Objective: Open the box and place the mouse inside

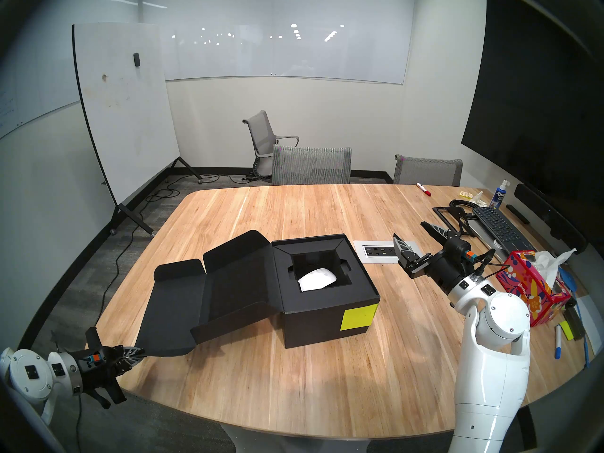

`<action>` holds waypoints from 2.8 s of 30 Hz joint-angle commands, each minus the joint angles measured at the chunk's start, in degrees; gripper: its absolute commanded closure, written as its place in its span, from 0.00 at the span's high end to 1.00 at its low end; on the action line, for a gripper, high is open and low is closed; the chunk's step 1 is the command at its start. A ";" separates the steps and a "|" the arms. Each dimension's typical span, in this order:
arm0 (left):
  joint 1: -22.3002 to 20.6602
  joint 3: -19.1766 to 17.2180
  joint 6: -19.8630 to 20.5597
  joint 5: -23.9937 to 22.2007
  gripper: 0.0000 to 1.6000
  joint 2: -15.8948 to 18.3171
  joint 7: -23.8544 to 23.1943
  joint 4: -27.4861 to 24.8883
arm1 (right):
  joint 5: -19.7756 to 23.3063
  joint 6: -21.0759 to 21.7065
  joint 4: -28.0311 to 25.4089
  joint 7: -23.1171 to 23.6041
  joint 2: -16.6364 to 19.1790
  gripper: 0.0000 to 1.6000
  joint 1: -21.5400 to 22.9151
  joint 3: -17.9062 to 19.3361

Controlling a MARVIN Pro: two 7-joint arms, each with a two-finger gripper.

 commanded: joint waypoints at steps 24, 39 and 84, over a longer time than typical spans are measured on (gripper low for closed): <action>-0.48 -8.89 1.44 -3.16 0.00 -2.68 -4.33 -6.97 | 0.64 -0.26 -1.27 -0.13 0.14 1.00 0.49 0.09; -2.91 -13.20 3.00 -6.35 0.00 -2.73 -7.02 -8.35 | 0.60 -0.26 -1.26 -0.10 0.11 1.00 0.51 0.11; -9.71 -27.54 6.00 -13.17 0.00 -3.44 -14.66 -6.85 | 0.60 -0.26 -1.26 -0.10 0.10 1.00 0.51 0.11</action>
